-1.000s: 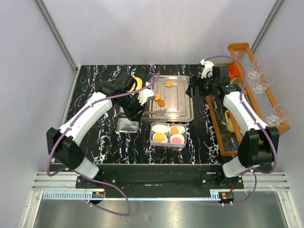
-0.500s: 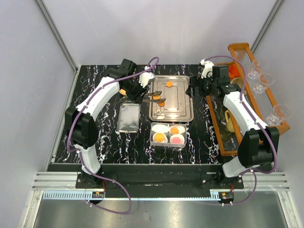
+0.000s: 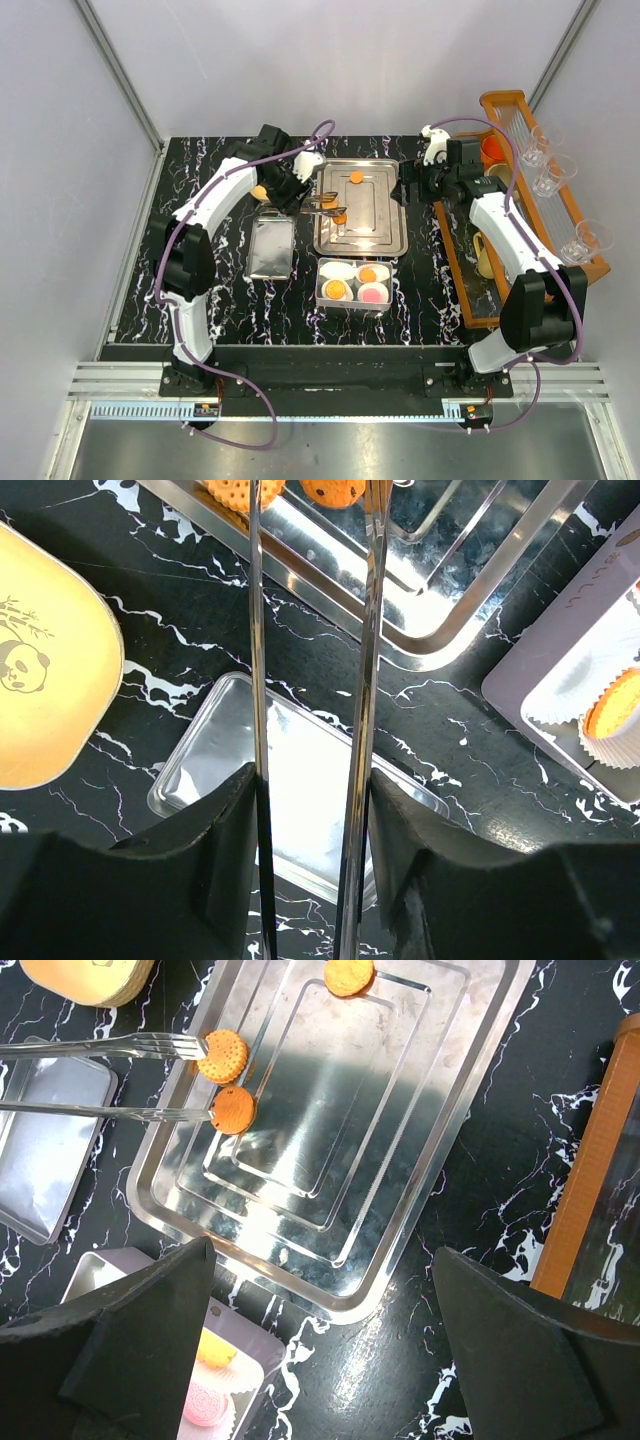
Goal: Pack the cookies
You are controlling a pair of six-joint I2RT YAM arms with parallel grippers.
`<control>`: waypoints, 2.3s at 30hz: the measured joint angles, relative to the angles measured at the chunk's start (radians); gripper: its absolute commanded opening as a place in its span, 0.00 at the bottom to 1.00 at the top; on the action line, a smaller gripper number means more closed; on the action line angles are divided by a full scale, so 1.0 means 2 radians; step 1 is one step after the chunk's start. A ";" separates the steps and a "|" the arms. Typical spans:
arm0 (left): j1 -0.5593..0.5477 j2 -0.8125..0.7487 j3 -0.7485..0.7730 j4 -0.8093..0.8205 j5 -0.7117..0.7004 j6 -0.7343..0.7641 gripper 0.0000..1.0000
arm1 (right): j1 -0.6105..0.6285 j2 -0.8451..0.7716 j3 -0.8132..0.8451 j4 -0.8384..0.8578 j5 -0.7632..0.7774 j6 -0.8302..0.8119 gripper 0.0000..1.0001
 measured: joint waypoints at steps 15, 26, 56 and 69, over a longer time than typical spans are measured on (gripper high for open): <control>0.017 0.004 0.000 0.023 0.000 0.000 0.47 | 0.000 0.008 0.000 0.000 0.000 0.000 1.00; 0.025 0.031 0.000 0.023 0.003 0.000 0.49 | 0.000 0.008 0.000 0.000 0.000 0.000 1.00; 0.035 0.071 0.028 0.019 0.005 -0.010 0.49 | 0.000 0.009 0.000 0.000 0.000 0.000 1.00; 0.041 0.071 0.023 0.031 0.023 -0.023 0.49 | 0.000 0.017 0.000 0.000 0.000 0.000 1.00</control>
